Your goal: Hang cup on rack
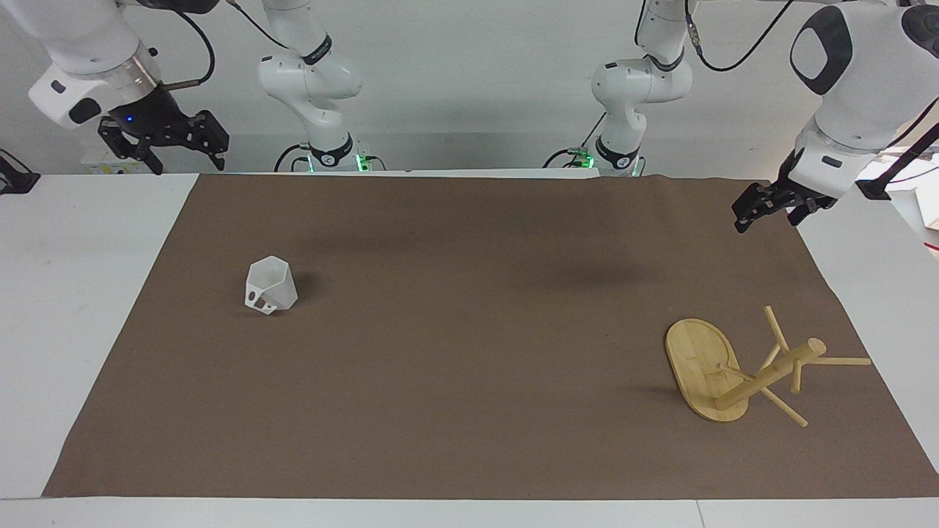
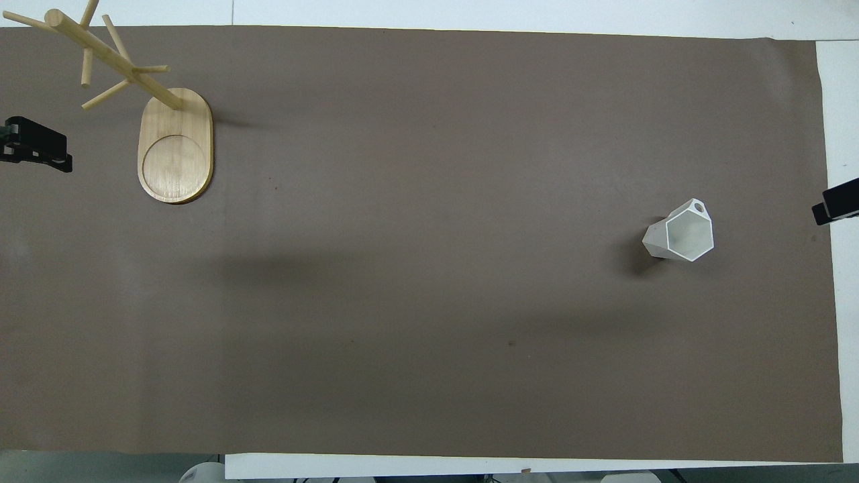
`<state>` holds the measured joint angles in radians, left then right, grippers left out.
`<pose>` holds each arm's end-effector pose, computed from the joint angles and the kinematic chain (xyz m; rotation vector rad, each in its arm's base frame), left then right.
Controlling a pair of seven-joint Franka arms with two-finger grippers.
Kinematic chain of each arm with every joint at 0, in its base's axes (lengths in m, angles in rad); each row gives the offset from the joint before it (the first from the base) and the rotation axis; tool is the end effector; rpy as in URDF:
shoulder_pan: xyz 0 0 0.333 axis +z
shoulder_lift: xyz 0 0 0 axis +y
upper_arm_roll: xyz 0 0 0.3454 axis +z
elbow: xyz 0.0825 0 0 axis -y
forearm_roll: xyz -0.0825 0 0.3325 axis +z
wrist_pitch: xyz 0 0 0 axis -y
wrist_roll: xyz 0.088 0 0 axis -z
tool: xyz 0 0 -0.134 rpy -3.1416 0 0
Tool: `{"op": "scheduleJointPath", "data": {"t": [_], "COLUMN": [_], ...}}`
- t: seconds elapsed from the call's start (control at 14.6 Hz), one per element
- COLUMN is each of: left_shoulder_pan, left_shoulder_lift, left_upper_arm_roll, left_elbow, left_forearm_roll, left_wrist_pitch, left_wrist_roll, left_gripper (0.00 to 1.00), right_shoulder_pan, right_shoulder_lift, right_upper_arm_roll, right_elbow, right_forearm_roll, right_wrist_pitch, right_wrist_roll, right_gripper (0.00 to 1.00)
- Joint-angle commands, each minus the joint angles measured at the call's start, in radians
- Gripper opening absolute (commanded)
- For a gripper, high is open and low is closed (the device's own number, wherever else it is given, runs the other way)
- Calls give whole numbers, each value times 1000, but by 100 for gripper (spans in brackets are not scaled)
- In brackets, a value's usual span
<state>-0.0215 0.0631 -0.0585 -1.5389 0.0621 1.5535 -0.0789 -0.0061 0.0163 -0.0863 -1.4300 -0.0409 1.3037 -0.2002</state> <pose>0.5195 -0.0321 0.6068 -3.0788 0.0023 0.0671 0.4733 -0.0497 0.6552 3.1090 0.1552 -0.2293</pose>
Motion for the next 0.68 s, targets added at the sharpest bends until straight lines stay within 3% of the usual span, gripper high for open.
{"op": "scheduleJointPath", "data": {"t": [0.0,0.41,0.62], "left_shoulder_pan": [14,5,14], "left_shoulder_lift": [-22,-20,-20], "left_upper_arm_roll": [-7,-9,-9], "left_elbow": [-23,-20,-20], "left_forearm_roll": [-13,-11,-11], "left_wrist_pitch": [3,5,5], "left_wrist_roll": [13,8,8], "left_gripper": [100,100,100], "right_shoulder_pan": [-8,-15,-78], "right_shoulder_lift": [7,-21,-30], "right_upper_arm_roll": [11,13,10], "right_elbow": [0,-55,-114], "right_forearm_roll": [-20,-7,-2], "right_wrist_pitch": [12,5,125], "right_wrist_roll": [18,-31,-443], "right_gripper": [100,100,100]}}
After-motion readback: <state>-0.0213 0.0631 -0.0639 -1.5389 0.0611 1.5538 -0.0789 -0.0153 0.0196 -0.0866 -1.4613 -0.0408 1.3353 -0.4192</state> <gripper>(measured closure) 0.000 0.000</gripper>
